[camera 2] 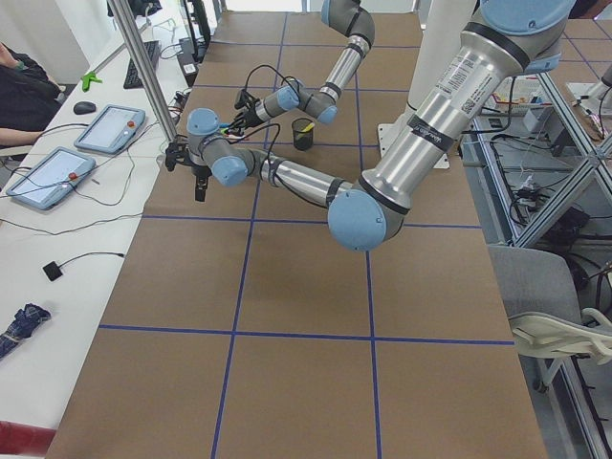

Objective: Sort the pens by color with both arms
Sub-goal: 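Lower the green highlighter onto the table beside the red marker, then open the right gripper and withdraw while the left arm reaches toward the cup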

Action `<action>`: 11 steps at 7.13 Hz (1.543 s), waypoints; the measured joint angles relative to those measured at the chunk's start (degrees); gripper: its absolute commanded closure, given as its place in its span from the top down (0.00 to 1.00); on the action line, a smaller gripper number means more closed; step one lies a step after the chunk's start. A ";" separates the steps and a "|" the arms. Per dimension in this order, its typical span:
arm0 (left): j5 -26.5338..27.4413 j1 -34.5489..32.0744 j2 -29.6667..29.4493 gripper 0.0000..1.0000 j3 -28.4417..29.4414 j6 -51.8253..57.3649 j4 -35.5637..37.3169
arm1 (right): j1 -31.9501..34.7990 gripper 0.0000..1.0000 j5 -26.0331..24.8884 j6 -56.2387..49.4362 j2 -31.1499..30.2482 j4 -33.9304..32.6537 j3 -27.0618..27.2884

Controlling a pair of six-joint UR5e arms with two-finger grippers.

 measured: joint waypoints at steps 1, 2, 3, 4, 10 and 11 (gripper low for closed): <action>0.00 0.00 -0.01 1.00 -0.02 0.00 -0.01 | 0.08 1.00 1.40 -1.00 0.02 0.24 0.63; 0.00 0.00 -0.14 1.00 -0.16 -0.07 -0.01 | 0.54 1.00 4.00 -2.36 -0.10 0.39 2.27; 0.00 0.03 -0.44 1.00 -0.33 -0.22 -0.01 | 1.89 1.00 8.29 -3.11 -0.51 0.45 4.72; -0.08 0.06 -1.00 1.00 -0.55 -0.37 0.12 | 4.46 1.00 15.16 -3.44 -1.90 0.45 8.48; -7.42 5.34 -8.34 1.00 -11.62 -0.93 22.38 | 26.74 1.00 60.39 -3.31 -12.87 -6.11 22.87; -5.67 8.34 -12.00 1.00 -12.88 -0.96 29.10 | 29.51 1.00 65.40 -3.50 -13.91 -8.87 23.07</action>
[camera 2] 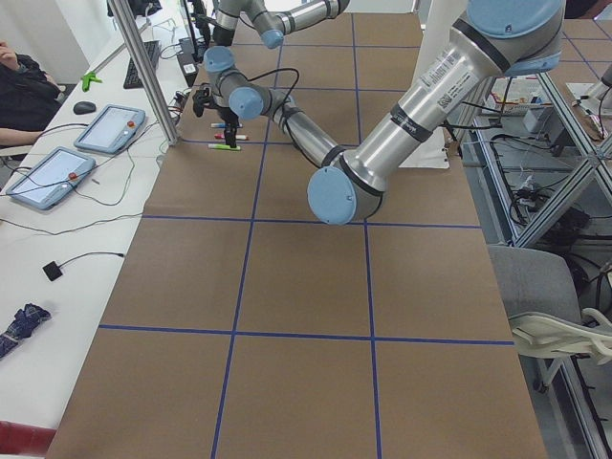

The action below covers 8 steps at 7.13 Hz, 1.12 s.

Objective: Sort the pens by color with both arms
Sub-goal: 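Open the right gripper and withdraw while the left arm reaches toward the cup, then lower the left gripper into the cup onto the yellow highlighter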

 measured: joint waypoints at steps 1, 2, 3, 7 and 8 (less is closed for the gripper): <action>2.25 3.68 -3.08 1.00 -0.16 0.01 4.68 | 2.02 1.00 3.43 -0.10 -2.06 -1.47 0.42; 3.64 6.92 -6.32 1.00 0.10 0.09 9.30 | 3.25 1.00 5.52 -0.23 -4.54 -2.11 1.03; 4.13 9.16 -10.09 1.00 0.96 0.20 14.40 | 3.76 1.00 6.70 -0.40 -6.27 -2.58 1.41; 6.45 18.44 -18.38 1.00 9.18 0.52 23.68 | 4.05 1.00 8.41 -0.64 -8.02 -4.48 1.66; 6.86 19.94 -17.71 0.97 9.38 0.59 23.72 | 4.06 1.00 8.42 -0.63 -8.08 -4.54 1.66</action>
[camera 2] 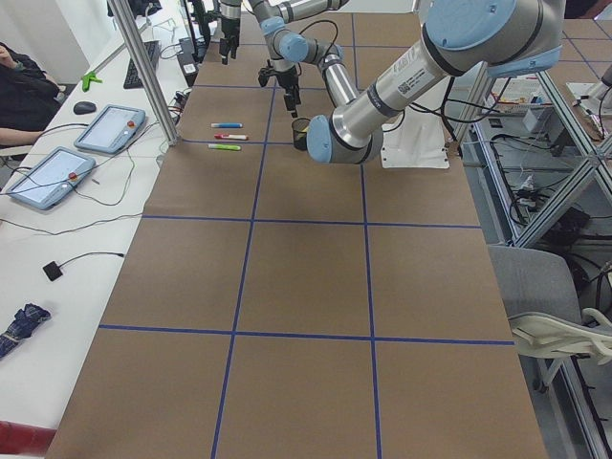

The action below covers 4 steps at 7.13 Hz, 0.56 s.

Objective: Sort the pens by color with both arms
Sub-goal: 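Lower the left gripper into the cup onto the yellow highlighter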

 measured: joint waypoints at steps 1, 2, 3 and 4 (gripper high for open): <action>0.14 0.73 0.63 0.83 -0.09 0.08 -0.07 | 0.00 1.00 0.00 0.06 0.00 -0.05 0.00; 0.21 1.06 1.16 0.76 -0.23 0.16 -0.16 | 0.00 1.00 0.00 0.14 0.02 -0.07 0.00; 0.50 1.37 1.55 0.71 -0.34 0.23 -0.23 | 0.00 1.00 0.00 0.18 0.03 -0.08 0.00; 1.00 1.73 1.83 0.69 -0.49 0.24 -0.26 | 0.01 1.00 0.00 0.18 0.03 -0.08 0.00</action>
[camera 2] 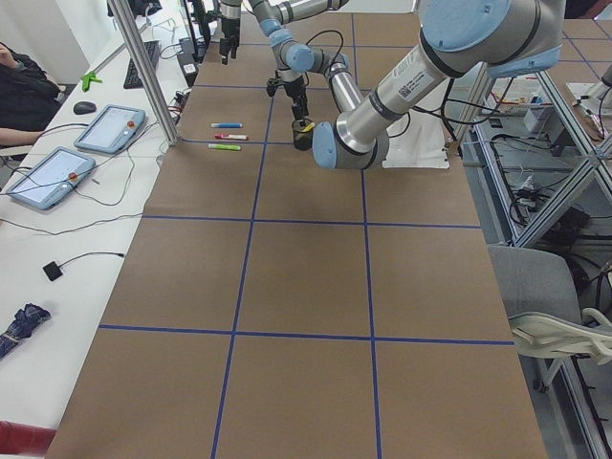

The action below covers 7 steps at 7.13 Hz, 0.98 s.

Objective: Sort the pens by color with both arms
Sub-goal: 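Lower the left gripper into the cup onto the yellow highlighter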

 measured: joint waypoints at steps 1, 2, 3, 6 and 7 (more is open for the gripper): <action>0.30 0.31 0.14 0.67 -0.18 -0.02 0.00 | 0.00 1.00 0.00 -0.01 0.00 0.02 0.00; 0.44 0.64 0.34 0.66 -0.39 -0.04 0.04 | 0.00 1.00 0.00 0.00 0.03 0.05 0.00; 0.50 0.93 0.65 0.66 -0.69 -0.05 0.06 | 0.00 0.99 0.00 0.11 0.11 0.07 0.02; 0.53 1.63 2.05 0.61 -2.35 -0.17 0.17 | 0.00 1.00 0.00 0.50 0.30 0.16 0.17; 0.53 1.81 2.31 0.59 -2.72 -0.31 0.21 | 0.00 1.00 0.00 0.53 0.32 0.19 0.21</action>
